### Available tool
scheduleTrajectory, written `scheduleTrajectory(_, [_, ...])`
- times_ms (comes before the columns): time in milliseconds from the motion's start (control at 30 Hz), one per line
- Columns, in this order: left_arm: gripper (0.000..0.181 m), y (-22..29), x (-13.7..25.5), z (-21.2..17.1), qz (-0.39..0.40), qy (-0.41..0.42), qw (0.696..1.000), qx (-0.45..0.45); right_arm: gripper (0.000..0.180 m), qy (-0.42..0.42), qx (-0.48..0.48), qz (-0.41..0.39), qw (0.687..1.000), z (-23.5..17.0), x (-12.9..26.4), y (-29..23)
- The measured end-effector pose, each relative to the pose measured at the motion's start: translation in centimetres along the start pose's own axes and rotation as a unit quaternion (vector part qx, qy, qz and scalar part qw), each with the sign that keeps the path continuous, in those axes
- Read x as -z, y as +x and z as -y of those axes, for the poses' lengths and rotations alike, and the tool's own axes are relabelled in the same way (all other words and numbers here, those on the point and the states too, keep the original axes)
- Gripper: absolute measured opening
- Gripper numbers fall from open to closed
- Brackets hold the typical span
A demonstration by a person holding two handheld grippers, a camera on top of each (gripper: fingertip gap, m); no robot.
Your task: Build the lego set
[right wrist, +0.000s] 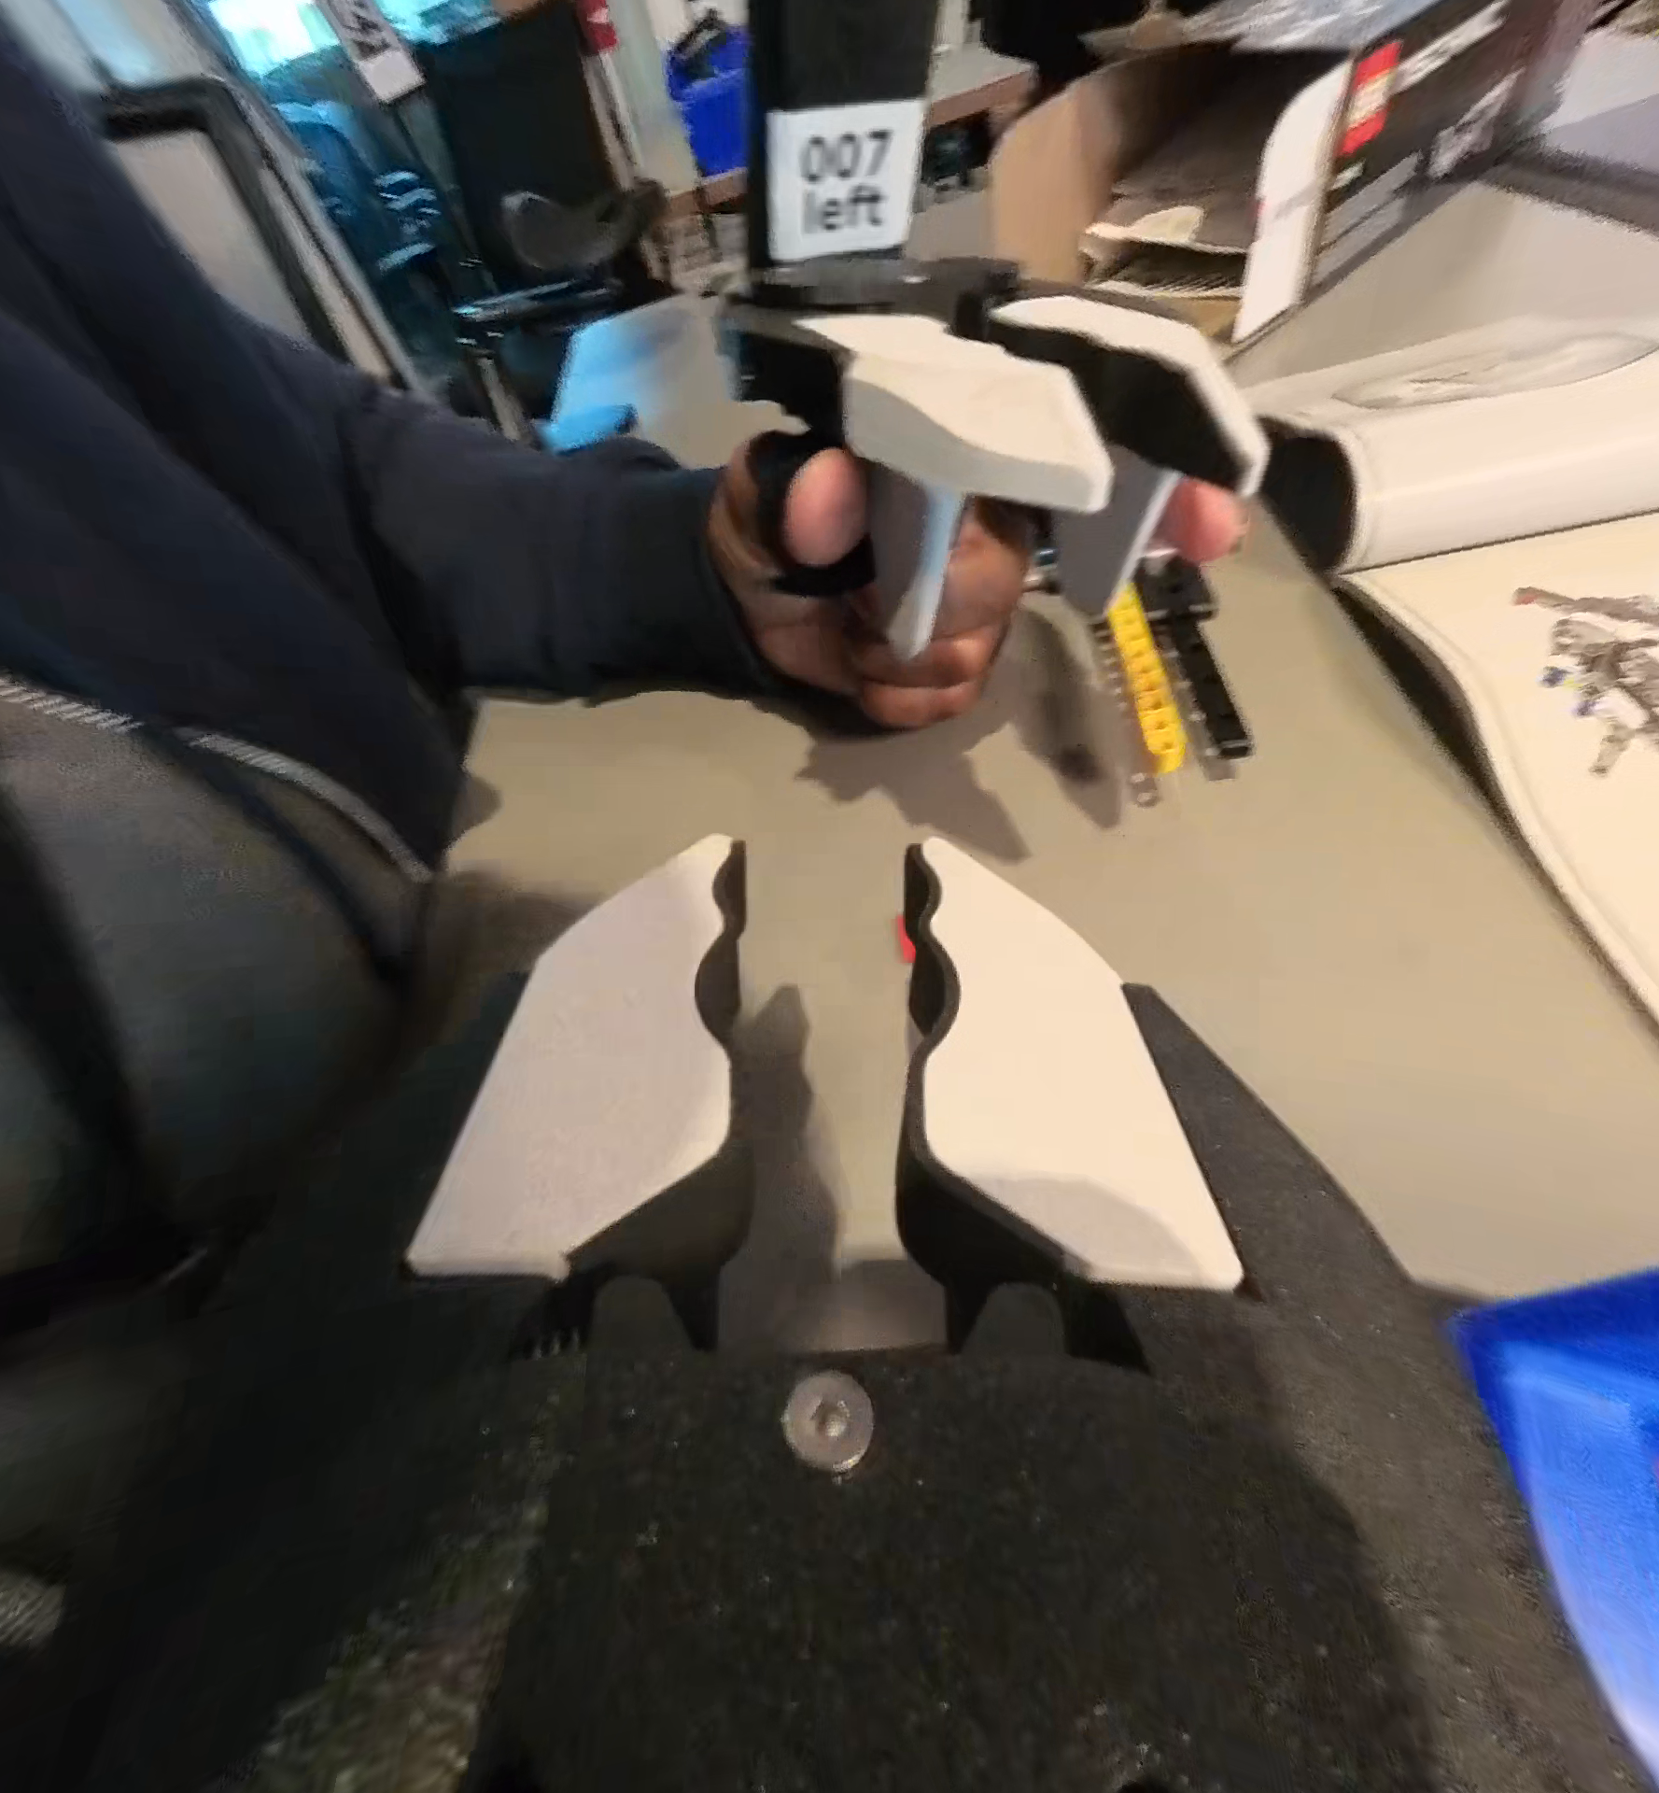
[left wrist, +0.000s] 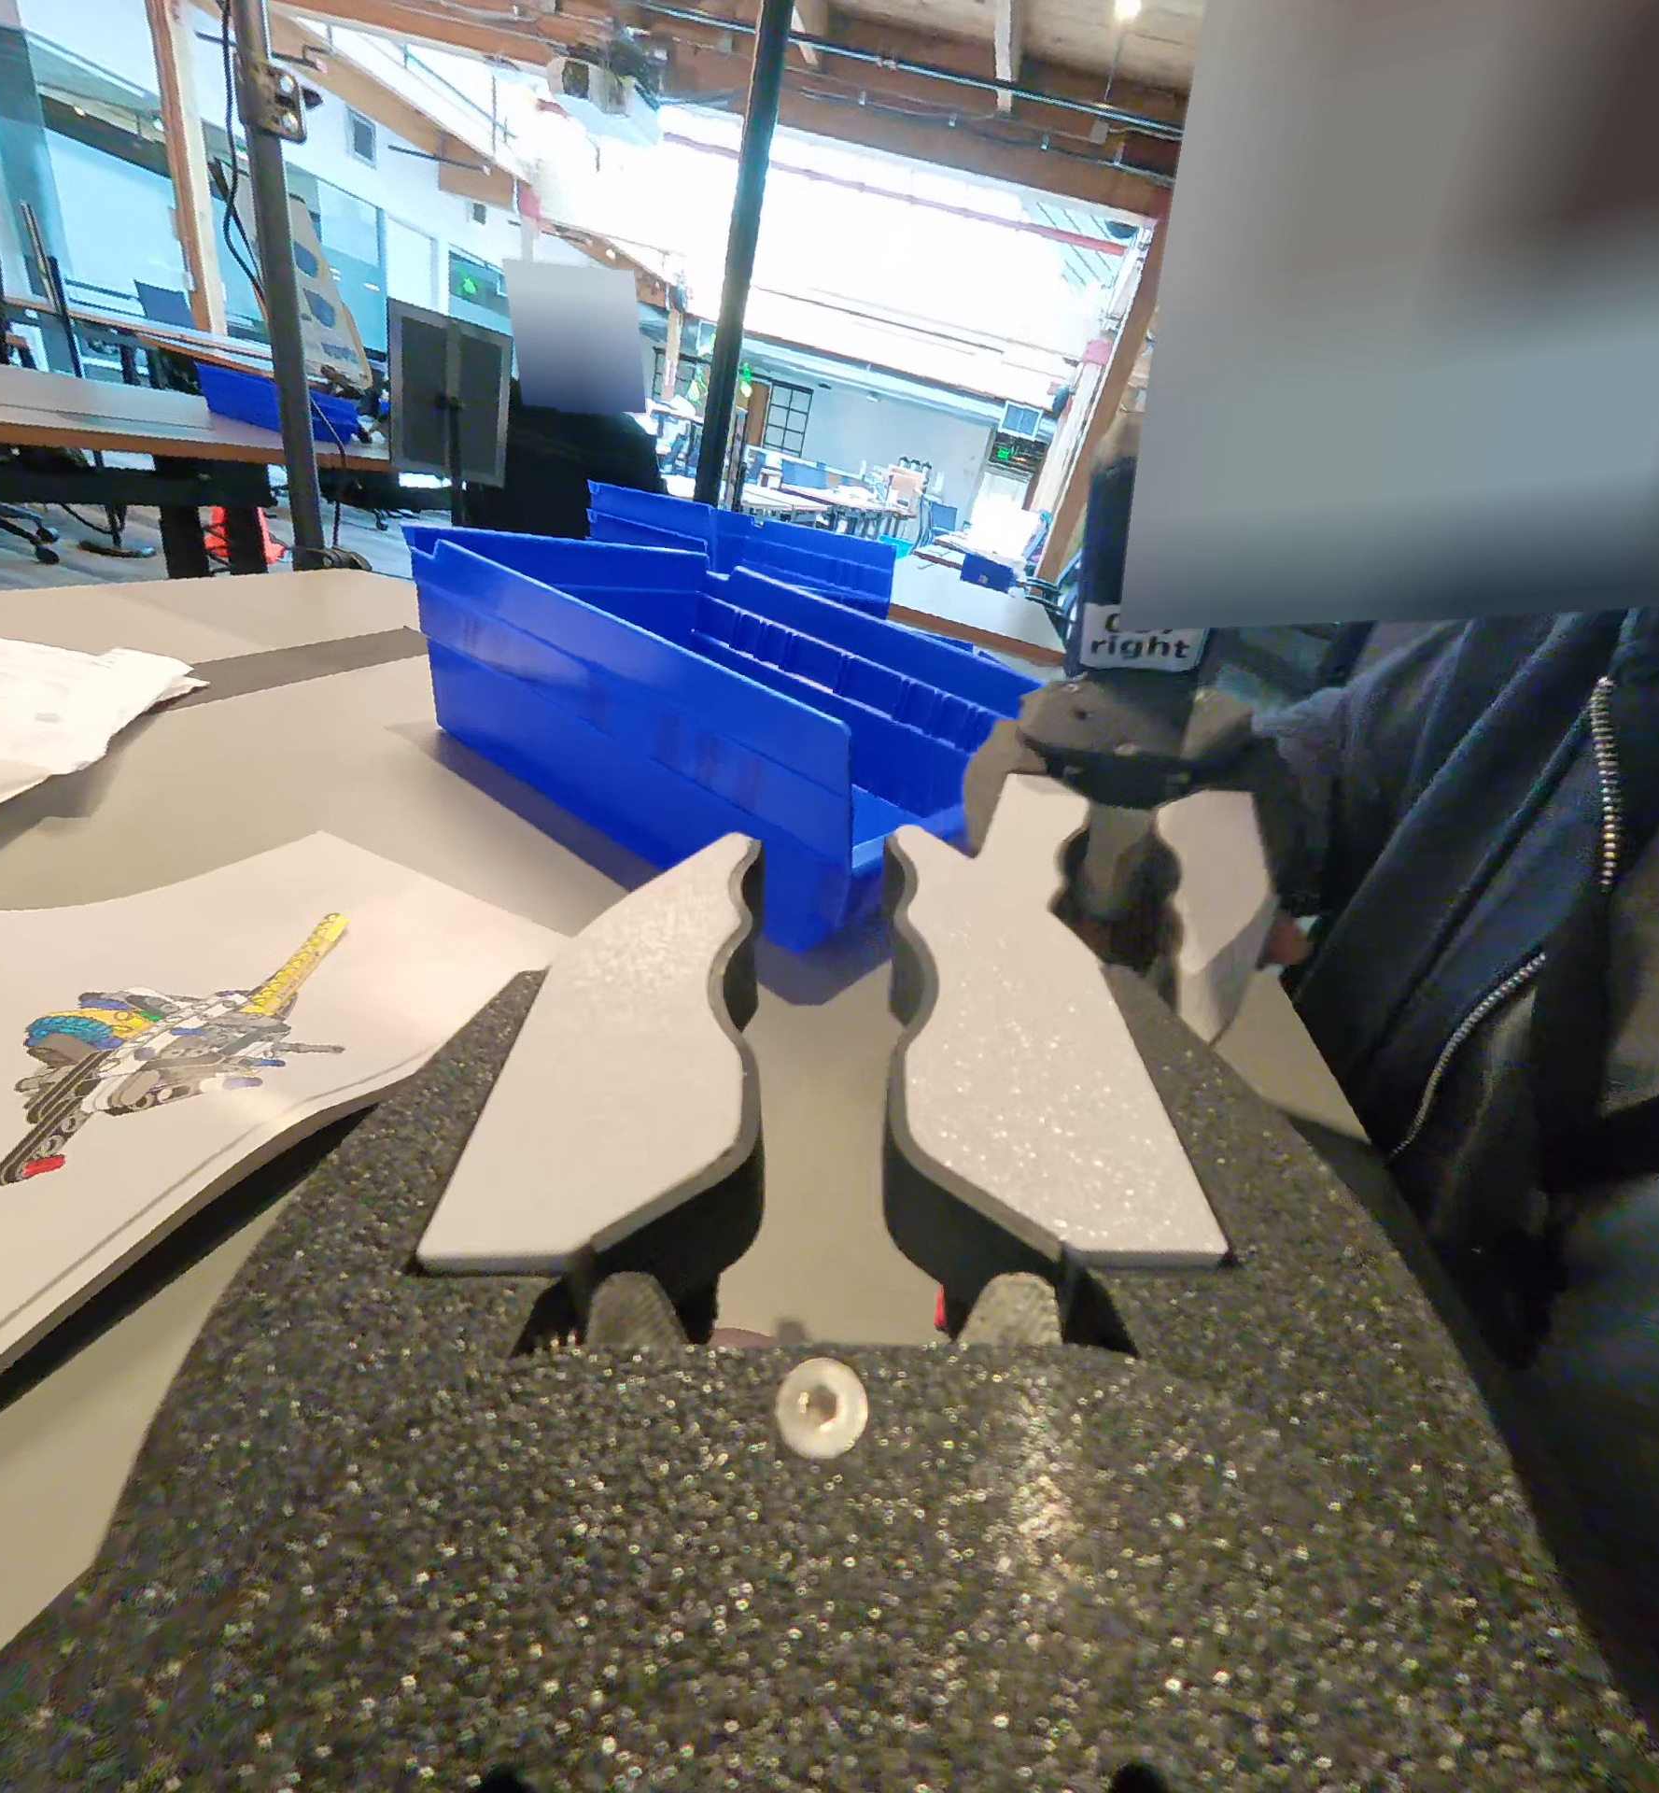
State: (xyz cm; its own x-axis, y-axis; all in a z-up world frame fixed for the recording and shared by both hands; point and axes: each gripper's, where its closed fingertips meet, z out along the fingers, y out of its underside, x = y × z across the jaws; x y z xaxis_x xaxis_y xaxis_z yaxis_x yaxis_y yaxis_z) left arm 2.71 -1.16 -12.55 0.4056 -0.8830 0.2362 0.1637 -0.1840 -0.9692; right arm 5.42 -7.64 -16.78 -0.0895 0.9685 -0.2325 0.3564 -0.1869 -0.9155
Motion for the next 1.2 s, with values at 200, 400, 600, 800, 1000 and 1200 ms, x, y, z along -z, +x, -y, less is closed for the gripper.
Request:
scheduleTrajectory(200, [0.023, -0.4, 0.9, 0.8, 0.022, 0.023, 0.999, 0.006, 0.03, -0.055, -0.01, -0.051, 0.997, 1.3, 7.6, 0.2])
scheduleTrajectory(400, [0.023, 0.3, 2.0, 3.4, 0.007, 0.101, 0.995, 0.016, 0.023, -0.248, 0.031, -0.163, 0.954, 0.4, 15.2, 8.0])
scheduleTrajectory(600, [0.017, 1.7, 2.9, 5.8, 0.012, 0.156, 0.985, -0.071, 0.016, -0.416, 0.016, -0.078, 0.906, -6.6, 15.4, 11.3])
scheduleTrajectory(800, [0.01, 0.2, 5.3, 8.2, 0.06, 0.201, 0.972, -0.103, 0.013, -0.442, 0.027, -0.052, 0.895, -7.9, 14.7, 11.8])
scheduleTrajectory(1000, [0.03, -1.0, 6.7, 9.3, 0.053, 0.194, 0.976, -0.078, 0.013, -0.462, 0.019, -0.03, 0.886, -9.2, 14.6, 12.0])
scheduleTrajectory(1200, [0.032, -2.0, 7.7, 9.8, 0.071, 0.18, 0.98, -0.046, 0.013, -0.463, 0.016, -0.024, 0.886, -9.5, 14.5, 11.8])
